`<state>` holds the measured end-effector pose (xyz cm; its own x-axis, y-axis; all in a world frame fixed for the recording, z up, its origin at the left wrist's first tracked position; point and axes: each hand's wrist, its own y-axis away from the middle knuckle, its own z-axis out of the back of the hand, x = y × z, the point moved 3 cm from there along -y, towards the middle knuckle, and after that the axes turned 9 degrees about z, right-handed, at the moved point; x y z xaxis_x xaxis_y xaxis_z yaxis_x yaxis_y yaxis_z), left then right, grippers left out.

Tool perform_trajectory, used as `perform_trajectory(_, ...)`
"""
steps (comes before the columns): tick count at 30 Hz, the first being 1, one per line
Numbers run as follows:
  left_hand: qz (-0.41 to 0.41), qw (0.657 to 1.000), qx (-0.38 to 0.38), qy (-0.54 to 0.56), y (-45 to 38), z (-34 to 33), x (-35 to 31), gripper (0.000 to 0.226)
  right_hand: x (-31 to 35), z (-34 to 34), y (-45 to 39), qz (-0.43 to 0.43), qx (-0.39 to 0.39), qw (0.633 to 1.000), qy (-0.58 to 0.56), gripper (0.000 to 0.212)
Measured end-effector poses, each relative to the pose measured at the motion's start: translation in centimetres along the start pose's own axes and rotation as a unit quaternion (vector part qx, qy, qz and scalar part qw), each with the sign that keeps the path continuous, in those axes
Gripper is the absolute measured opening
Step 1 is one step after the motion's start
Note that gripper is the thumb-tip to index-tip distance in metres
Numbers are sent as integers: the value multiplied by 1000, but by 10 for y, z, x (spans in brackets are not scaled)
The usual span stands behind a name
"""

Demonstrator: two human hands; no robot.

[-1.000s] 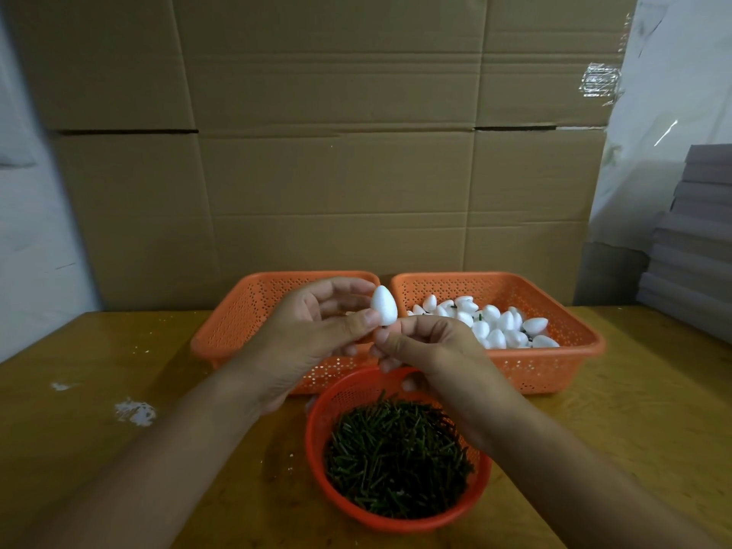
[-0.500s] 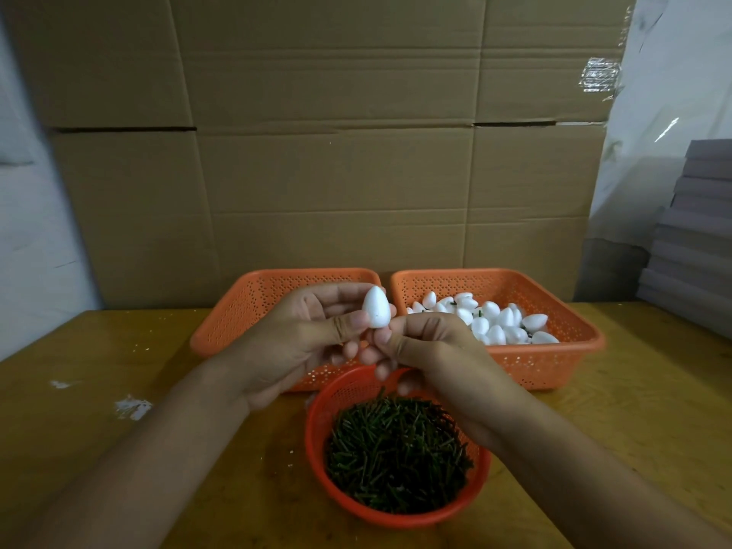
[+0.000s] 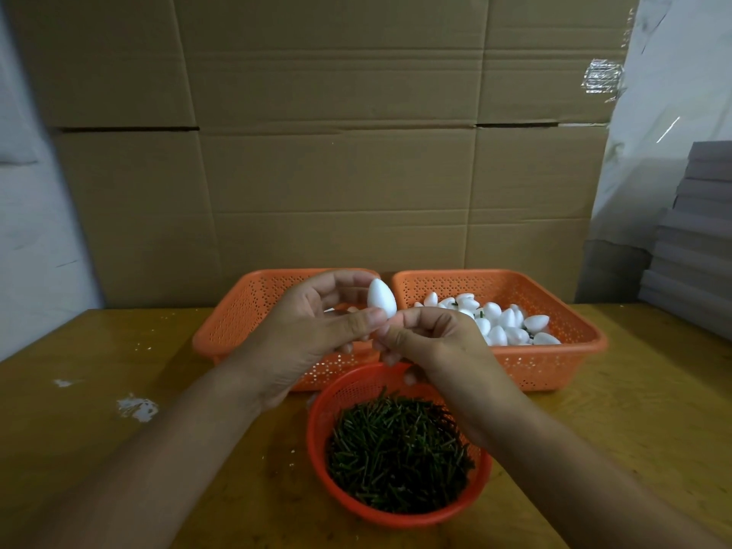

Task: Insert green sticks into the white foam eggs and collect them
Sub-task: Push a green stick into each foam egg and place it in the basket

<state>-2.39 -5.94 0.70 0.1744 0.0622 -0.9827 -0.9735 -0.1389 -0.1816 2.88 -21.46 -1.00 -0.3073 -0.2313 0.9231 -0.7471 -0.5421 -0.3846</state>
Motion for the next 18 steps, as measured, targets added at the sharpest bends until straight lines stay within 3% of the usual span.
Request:
perform_trajectory(3, -17, 1000, -11, -11, 0, 0, -1, 31, 1, -1, 1, 6, 1, 1000, 15, 9)
perform_trajectory(13, 9, 999, 31, -16, 1, 3, -2, 47, 1, -1, 0, 5, 65, 998, 11, 24)
perform_trajectory(18, -6, 1000, 6, -13, -1, 3, 0, 46, 1, 0, 0, 10, 47, 999, 10, 16)
